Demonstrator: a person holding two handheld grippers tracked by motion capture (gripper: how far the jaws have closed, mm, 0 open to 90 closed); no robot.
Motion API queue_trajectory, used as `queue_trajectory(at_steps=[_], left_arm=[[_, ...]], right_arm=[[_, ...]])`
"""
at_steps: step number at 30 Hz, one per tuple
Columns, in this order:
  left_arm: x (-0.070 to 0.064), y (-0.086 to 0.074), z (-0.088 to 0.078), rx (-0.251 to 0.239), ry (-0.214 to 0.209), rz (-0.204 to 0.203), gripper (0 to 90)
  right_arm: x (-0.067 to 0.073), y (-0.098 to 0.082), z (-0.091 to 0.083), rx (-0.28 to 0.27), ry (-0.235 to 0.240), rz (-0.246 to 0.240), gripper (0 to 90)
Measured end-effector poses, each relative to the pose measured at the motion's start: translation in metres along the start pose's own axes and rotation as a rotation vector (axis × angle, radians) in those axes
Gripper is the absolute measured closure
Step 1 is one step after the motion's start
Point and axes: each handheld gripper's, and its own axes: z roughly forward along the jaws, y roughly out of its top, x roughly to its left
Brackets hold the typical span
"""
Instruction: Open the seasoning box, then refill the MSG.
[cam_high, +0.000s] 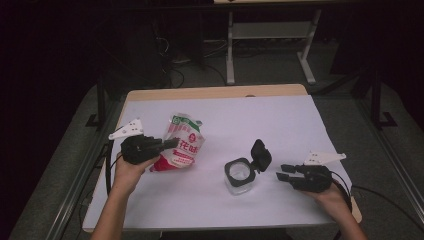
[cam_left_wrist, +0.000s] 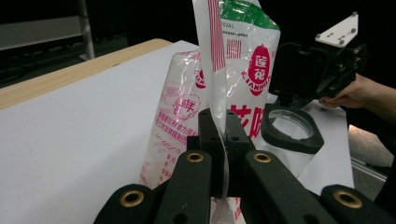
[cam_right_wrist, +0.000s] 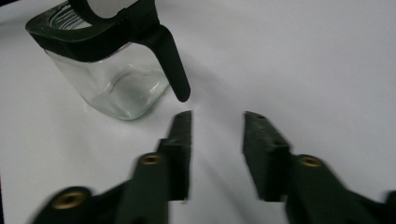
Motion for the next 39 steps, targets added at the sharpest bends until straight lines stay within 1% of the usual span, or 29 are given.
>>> queue_trajectory(at_steps=[1, 2, 3, 4, 5, 7, 8, 10, 13, 20, 23, 24, 28, 31, 34, 36, 37, 39], left_arm=[[-0.001, 0.001, 0.0, -0.002, -0.002, 0.003, 90.0], [-0.002, 0.002, 0.001, 0.002, -0.004, 0.005, 90.0], [-0.003, 0.002, 0.002, -0.001, -0.01, 0.0, 90.0], [-0.004, 0.003, 0.002, -0.004, -0.017, -0.004, 90.0], [-0.005, 0.003, 0.003, -0.007, -0.025, -0.007, 90.0], [-0.008, 0.005, 0.004, -0.012, -0.037, -0.005, 90.0], [-0.009, 0.006, 0.005, -0.014, -0.042, -0.006, 90.0], [-0.012, 0.007, 0.006, -0.022, -0.052, -0.016, 90.0], [-0.015, 0.01, 0.008, -0.024, -0.067, -0.002, 90.0], [-0.018, 0.013, 0.011, -0.029, -0.086, 0.003, 90.0], [-0.02, 0.017, 0.012, -0.018, -0.087, 0.025, 90.0], [-0.021, 0.018, 0.012, -0.023, -0.088, 0.021, 90.0], [-0.023, 0.025, 0.012, -0.029, -0.096, 0.035, 90.0], [-0.025, 0.029, 0.012, -0.037, -0.103, 0.04, 90.0], [-0.027, 0.033, 0.011, -0.031, -0.104, 0.04, 90.0], [-0.028, 0.035, 0.01, -0.037, -0.108, 0.04, 90.0], [-0.028, 0.036, 0.01, -0.033, -0.11, 0.047, 90.0], [-0.028, 0.039, 0.01, -0.03, -0.114, 0.045, 90.0]], right_arm=[[0.001, 0.001, -0.001, 0.017, 0.001, 0.001, 74.2], [0.001, 0.001, -0.001, 0.019, 0.007, -0.011, 80.4], [0.003, 0.002, -0.002, 0.024, 0.015, -0.004, 87.5], [0.003, 0.003, -0.003, 0.03, 0.029, -0.008, 89.7], [0.005, 0.004, -0.004, 0.036, 0.042, -0.004, 89.8], [0.008, 0.006, -0.005, 0.037, 0.073, -0.021, 89.8], [0.011, 0.007, -0.005, 0.039, 0.082, -0.031, 89.9], [0.015, 0.009, -0.006, 0.041, 0.115, -0.04, 89.8], [0.02, 0.011, -0.005, 0.039, 0.148, -0.054, 89.8], [0.028, 0.015, -0.005, 0.031, 0.2, -0.073, 89.8], [0.033, 0.017, -0.006, 0.019, 0.218, -0.081, 89.9], [0.034, 0.018, -0.006, 0.017, 0.224, -0.086, 89.9], [0.04, 0.02, -0.007, -0.004, 0.219, -0.098, 89.9], [0.044, 0.023, -0.007, -0.022, 0.231, -0.091, 89.9], [0.05, 0.026, -0.005, -0.032, 0.238, -0.099, 89.9], [0.054, 0.028, -0.004, -0.033, 0.241, -0.104, 89.9], [0.056, 0.029, -0.003, -0.038, 0.239, -0.105, 89.9], [0.061, 0.031, -0.002, -0.043, 0.237, -0.109, 90.0]])
